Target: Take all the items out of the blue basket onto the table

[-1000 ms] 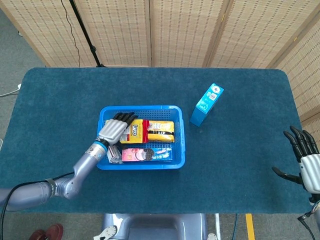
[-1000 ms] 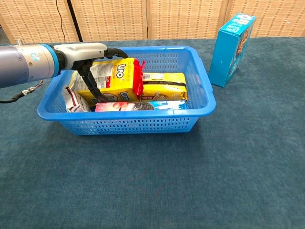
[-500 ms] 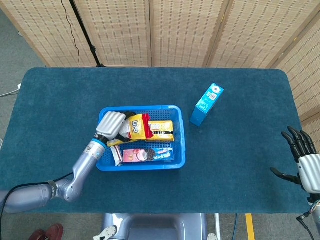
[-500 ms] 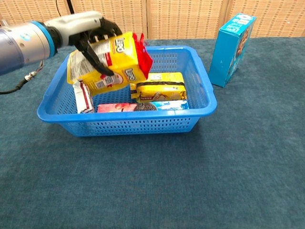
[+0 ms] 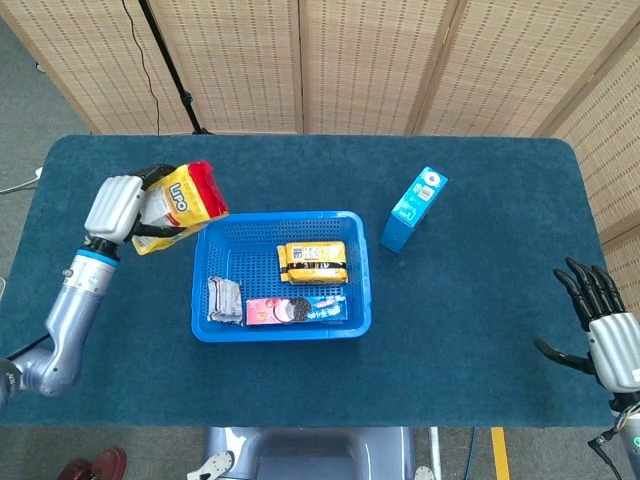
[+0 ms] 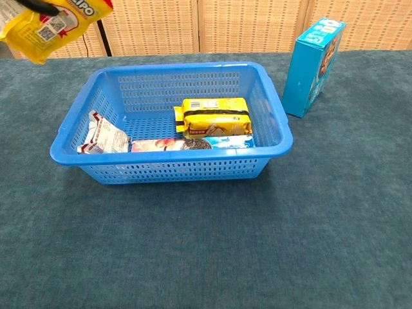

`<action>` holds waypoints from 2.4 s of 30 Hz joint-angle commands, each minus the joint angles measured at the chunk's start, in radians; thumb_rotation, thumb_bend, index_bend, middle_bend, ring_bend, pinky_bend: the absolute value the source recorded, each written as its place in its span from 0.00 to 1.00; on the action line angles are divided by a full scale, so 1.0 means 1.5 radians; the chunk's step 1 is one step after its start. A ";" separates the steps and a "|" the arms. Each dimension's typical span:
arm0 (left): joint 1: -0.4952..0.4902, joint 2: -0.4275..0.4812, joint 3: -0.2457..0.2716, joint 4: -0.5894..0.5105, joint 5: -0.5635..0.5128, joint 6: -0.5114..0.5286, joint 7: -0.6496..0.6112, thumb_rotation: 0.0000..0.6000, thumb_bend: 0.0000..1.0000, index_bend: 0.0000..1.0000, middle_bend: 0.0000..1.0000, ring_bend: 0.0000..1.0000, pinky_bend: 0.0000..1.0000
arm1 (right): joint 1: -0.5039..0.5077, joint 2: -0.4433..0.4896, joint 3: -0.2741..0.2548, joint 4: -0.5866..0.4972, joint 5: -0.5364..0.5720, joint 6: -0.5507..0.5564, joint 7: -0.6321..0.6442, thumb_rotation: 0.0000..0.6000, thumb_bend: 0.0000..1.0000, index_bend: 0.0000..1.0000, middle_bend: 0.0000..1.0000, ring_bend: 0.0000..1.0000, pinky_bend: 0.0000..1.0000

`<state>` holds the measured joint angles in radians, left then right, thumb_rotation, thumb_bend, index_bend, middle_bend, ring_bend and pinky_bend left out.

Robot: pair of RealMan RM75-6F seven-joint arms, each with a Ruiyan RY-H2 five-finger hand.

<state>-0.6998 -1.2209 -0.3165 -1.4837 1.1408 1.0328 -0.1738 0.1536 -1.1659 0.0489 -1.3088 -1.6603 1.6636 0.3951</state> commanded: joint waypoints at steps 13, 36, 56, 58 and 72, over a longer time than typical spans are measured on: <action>-0.012 -0.089 0.041 0.249 0.003 -0.208 -0.187 1.00 0.03 0.00 0.00 0.00 0.00 | 0.012 0.003 -0.003 -0.013 -0.009 -0.027 -0.020 1.00 0.00 0.00 0.00 0.00 0.00; 0.278 0.123 0.139 -0.102 0.139 0.214 -0.069 1.00 0.01 0.00 0.00 0.00 0.00 | 0.271 0.136 0.088 -0.335 -0.013 -0.315 -0.066 1.00 0.00 0.00 0.00 0.00 0.00; 0.373 0.144 0.157 -0.153 0.154 0.305 -0.049 1.00 0.01 0.00 0.00 0.00 0.00 | 0.495 -0.112 0.157 -0.238 0.305 -0.579 -0.343 1.00 0.00 0.00 0.00 0.00 0.09; 0.374 0.145 0.156 -0.153 0.156 0.304 -0.051 1.00 0.01 0.00 0.00 0.00 0.00 | 0.511 -0.131 0.161 -0.223 0.336 -0.585 -0.367 1.00 0.00 0.00 0.00 0.00 0.09; 0.374 0.135 0.144 -0.147 0.145 0.284 -0.034 1.00 0.01 0.00 0.00 0.00 0.00 | 0.618 -0.251 0.173 -0.148 0.548 -0.588 -0.491 1.00 0.00 0.00 0.00 0.00 0.14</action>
<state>-0.1395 -1.0184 -0.1006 -1.7037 1.3582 1.4590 -0.2250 1.0628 -1.5219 0.3075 -1.5488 -0.8584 0.7761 -0.3210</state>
